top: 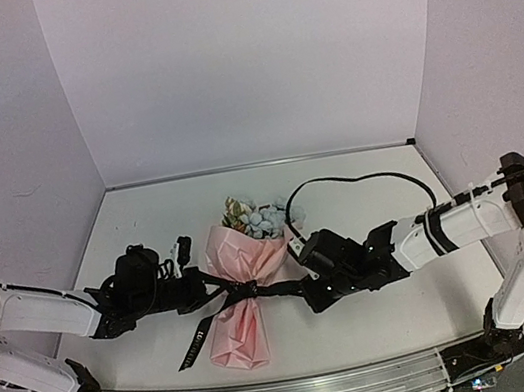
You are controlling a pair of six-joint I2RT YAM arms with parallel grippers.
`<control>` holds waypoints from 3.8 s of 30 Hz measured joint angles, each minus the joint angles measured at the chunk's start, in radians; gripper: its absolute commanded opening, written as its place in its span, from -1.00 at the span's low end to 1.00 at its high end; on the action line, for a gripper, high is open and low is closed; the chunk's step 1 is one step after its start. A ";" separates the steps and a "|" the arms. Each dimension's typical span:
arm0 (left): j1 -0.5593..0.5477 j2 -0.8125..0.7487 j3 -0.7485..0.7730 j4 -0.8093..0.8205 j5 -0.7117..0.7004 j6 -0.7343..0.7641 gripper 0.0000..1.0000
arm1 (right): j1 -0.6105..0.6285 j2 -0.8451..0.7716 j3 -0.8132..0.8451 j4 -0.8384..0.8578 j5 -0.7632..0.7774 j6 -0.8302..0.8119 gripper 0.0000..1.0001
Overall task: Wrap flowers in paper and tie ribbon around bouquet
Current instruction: Tie the ribbon around the folded bouquet.
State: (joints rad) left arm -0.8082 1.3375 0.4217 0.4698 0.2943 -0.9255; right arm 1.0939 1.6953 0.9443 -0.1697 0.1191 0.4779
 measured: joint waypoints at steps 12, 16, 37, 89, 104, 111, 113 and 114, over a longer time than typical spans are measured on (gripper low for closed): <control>-0.010 -0.053 0.070 -0.219 0.034 0.194 -1.00 | -0.002 -0.001 0.036 -0.076 -0.012 -0.074 -1.00; -0.034 -0.053 0.141 -0.310 0.032 0.257 -0.99 | -0.008 -0.001 0.044 -0.108 -0.010 -0.095 -1.00; -0.094 0.201 0.367 -0.327 0.020 0.293 -0.98 | -0.118 -0.110 -0.036 -0.193 0.006 -0.137 -1.00; -0.091 0.166 0.378 -0.423 0.044 0.373 -0.18 | -0.082 -0.057 0.050 -0.365 -0.139 -0.178 -1.00; -0.091 0.308 0.541 -0.637 0.056 0.504 -0.30 | -0.082 -0.055 0.051 -0.365 -0.139 -0.177 -1.00; -0.089 0.322 0.558 -0.655 0.071 0.509 -0.83 | -0.082 -0.055 0.051 -0.364 -0.139 -0.177 -1.00; -0.089 0.322 0.560 -0.654 0.072 0.513 -0.98 | -0.082 -0.055 0.051 -0.363 -0.139 -0.177 -1.00; -0.089 0.322 0.560 -0.654 0.072 0.511 -1.00 | -0.082 -0.055 0.051 -0.363 -0.139 -0.177 -1.00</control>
State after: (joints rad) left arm -0.8974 1.6592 0.9817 -0.1842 0.3664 -0.4145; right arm 1.0119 1.6402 0.9951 -0.5323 -0.0200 0.3008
